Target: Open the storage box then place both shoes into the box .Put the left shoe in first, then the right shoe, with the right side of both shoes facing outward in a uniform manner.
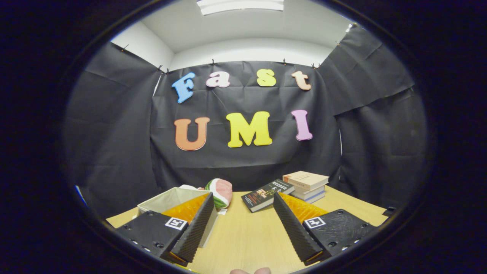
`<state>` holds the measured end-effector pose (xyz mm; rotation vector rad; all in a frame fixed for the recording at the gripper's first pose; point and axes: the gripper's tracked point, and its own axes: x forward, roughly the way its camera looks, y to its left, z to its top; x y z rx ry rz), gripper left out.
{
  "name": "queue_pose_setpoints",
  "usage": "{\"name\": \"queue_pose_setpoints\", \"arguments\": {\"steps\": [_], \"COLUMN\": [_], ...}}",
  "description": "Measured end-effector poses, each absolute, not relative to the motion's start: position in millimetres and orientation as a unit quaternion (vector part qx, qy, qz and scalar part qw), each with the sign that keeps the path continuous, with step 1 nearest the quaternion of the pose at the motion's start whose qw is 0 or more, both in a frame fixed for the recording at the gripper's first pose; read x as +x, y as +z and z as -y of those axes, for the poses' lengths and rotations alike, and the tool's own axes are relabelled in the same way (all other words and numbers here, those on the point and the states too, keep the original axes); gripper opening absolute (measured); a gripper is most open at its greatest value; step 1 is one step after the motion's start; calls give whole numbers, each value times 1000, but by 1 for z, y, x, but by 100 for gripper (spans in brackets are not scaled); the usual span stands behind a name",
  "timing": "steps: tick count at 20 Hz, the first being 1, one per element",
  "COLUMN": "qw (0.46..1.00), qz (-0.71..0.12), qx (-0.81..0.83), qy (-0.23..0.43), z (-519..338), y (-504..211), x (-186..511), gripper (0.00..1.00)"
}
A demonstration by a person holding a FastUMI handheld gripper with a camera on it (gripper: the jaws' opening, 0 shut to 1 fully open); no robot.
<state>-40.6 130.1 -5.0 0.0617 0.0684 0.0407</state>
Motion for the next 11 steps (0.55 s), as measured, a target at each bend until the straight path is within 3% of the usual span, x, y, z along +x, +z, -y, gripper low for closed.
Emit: {"name": "queue_pose_setpoints", "arguments": {"steps": [11], "qw": [999], "qz": [-26], "qx": [26], "qy": [26], "z": [-139], "y": [-7], "x": [-48], "gripper": [96]}}
